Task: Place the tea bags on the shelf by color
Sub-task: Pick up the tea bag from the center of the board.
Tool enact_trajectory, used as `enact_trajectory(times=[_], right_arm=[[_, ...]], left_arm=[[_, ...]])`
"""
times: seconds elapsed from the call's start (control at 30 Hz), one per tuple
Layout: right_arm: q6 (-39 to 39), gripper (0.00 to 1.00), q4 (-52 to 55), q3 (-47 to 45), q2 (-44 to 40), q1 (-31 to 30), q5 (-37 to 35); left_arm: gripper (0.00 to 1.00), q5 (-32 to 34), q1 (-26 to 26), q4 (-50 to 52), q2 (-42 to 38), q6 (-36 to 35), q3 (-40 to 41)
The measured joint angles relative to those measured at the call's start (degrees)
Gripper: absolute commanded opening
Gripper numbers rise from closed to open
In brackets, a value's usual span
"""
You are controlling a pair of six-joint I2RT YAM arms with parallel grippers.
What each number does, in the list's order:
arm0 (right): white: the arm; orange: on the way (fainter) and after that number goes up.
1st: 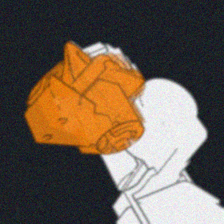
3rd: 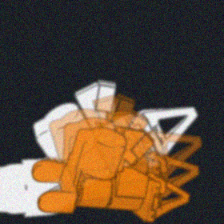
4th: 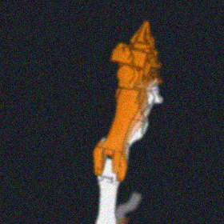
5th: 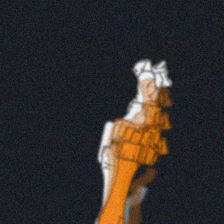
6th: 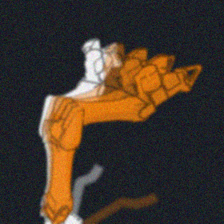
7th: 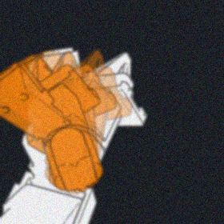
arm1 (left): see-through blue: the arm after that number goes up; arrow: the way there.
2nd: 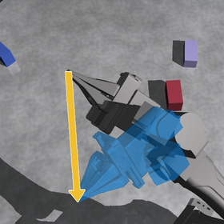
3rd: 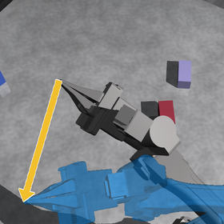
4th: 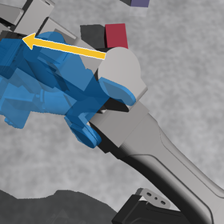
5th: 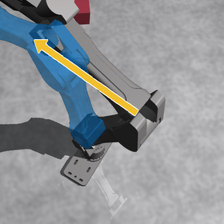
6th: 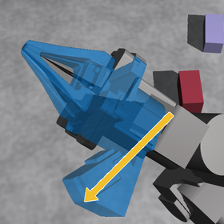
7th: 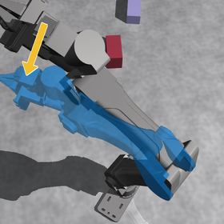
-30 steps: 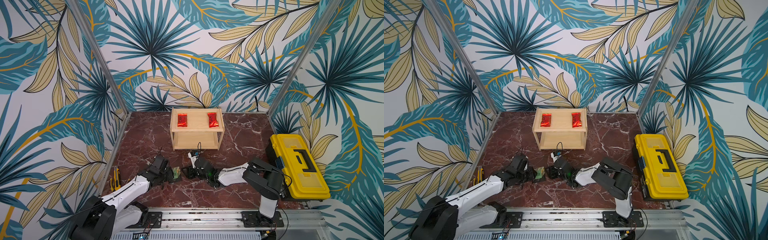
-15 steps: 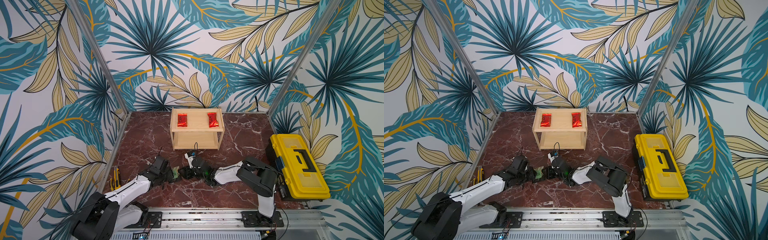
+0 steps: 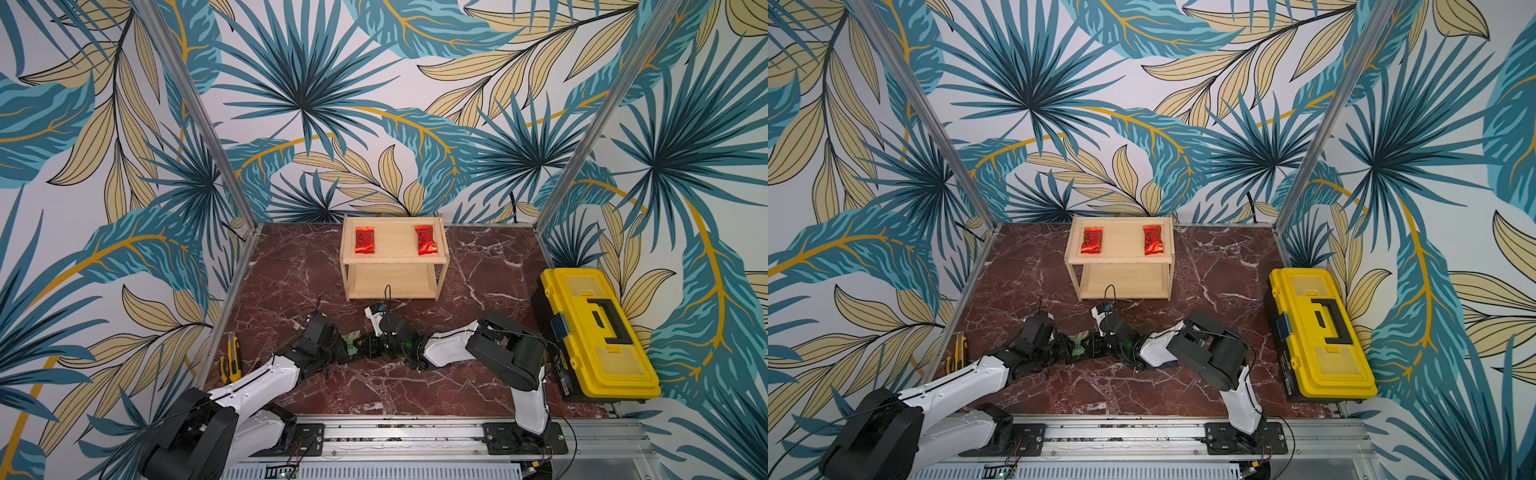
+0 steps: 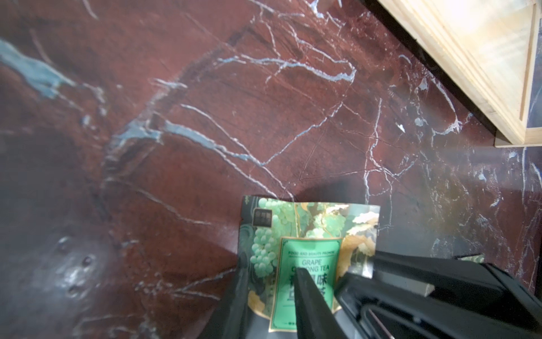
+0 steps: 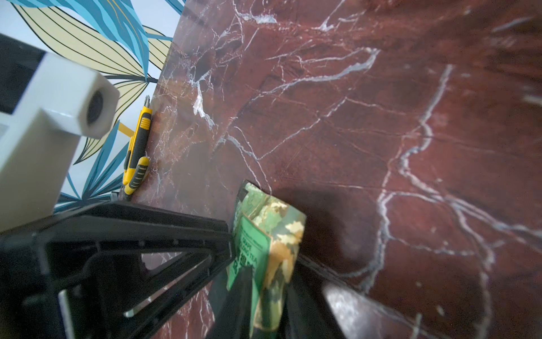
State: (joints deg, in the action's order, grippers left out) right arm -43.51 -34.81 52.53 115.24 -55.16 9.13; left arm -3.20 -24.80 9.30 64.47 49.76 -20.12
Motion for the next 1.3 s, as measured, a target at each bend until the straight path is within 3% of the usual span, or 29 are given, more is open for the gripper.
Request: enact_trajectory(times=[0.1, 0.33, 0.47, 0.73, 1.13, 1.3], right_arm=[[-0.28, 0.00, -0.02, 0.00, 0.00, 0.00, 0.11], [-0.11, 0.00, 0.42, -1.36, -2.03, 0.00, -0.31], [0.50, 0.00, 1.40, -4.74, -9.18, 0.35, -0.72], [0.00, 0.00, 0.33, -9.62, -23.78, 1.88, 1.53], [-1.20, 0.00, -0.20, -9.90, -28.98, 3.04, 4.72], [-2.62, 0.00, -1.99, -8.41, -26.08, 3.69, 6.93]], left_arm=[[0.38, -0.28, 0.00, 1.62, -1.07, -0.04, -0.04], [0.63, -1.16, 0.96, 8.57, -6.88, -1.03, -2.34], [0.69, -4.26, 3.93, 10.47, -10.75, -2.08, -6.95], [0.74, -18.05, 8.04, 6.36, -14.80, -4.35, -10.71], [0.80, -31.41, 11.93, -0.83, -16.09, -3.63, -10.58], [0.64, -36.33, 12.15, -6.16, -16.13, -1.44, -9.75]])
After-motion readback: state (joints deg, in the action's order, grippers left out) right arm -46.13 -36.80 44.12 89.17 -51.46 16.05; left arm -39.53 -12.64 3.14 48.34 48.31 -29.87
